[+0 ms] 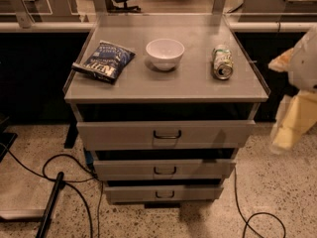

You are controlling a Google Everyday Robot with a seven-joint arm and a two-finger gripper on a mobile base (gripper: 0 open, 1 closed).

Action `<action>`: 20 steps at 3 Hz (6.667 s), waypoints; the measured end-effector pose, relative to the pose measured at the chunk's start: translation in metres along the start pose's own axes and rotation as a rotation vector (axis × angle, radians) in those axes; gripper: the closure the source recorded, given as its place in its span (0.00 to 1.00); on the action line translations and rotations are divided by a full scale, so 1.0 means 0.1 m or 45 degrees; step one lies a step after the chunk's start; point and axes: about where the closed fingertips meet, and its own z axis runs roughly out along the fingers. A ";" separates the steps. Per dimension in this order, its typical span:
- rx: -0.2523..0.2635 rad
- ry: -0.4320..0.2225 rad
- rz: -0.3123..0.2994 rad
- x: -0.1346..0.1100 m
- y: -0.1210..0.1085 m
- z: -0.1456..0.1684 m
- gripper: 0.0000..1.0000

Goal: Open middle drawer

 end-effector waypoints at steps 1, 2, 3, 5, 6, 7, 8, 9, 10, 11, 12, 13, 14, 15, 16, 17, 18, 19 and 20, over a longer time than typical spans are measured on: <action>-0.092 -0.019 0.037 0.15 0.31 0.52 0.00; -0.208 -0.024 0.077 0.27 0.58 1.16 0.00; -0.208 -0.024 0.077 0.27 0.58 1.16 0.00; -0.218 -0.049 0.117 0.28 0.70 2.29 0.00; -0.222 -0.051 0.118 0.28 0.70 2.31 0.00; -0.240 -0.076 0.131 0.27 0.75 2.38 0.00; -0.299 -0.101 0.163 0.22 0.93 2.75 0.00; -0.316 -0.116 0.189 0.16 1.05 3.20 0.00; -0.305 -0.125 0.196 0.14 1.04 3.28 0.00; -0.292 -0.120 0.186 0.14 1.06 3.29 0.00; -0.281 -0.128 0.232 0.14 1.08 3.57 0.00; -0.300 -0.155 0.295 0.11 1.00 3.90 0.00; -0.300 -0.156 0.294 0.11 1.00 3.90 0.00; -0.285 -0.170 0.293 0.06 0.95 4.11 0.00; -0.221 -0.203 0.245 -0.11 0.52 4.69 0.00; -0.212 -0.199 0.240 -0.10 0.55 4.72 0.00; -0.206 -0.222 0.267 -0.16 0.48 4.89 0.00; -0.207 -0.263 0.301 -0.22 0.34 5.03 0.00; -0.198 -0.287 0.310 -0.28 0.19 5.12 0.00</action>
Offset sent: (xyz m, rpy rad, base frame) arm -0.0363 0.0177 -0.2003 0.1211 0.2537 -0.0269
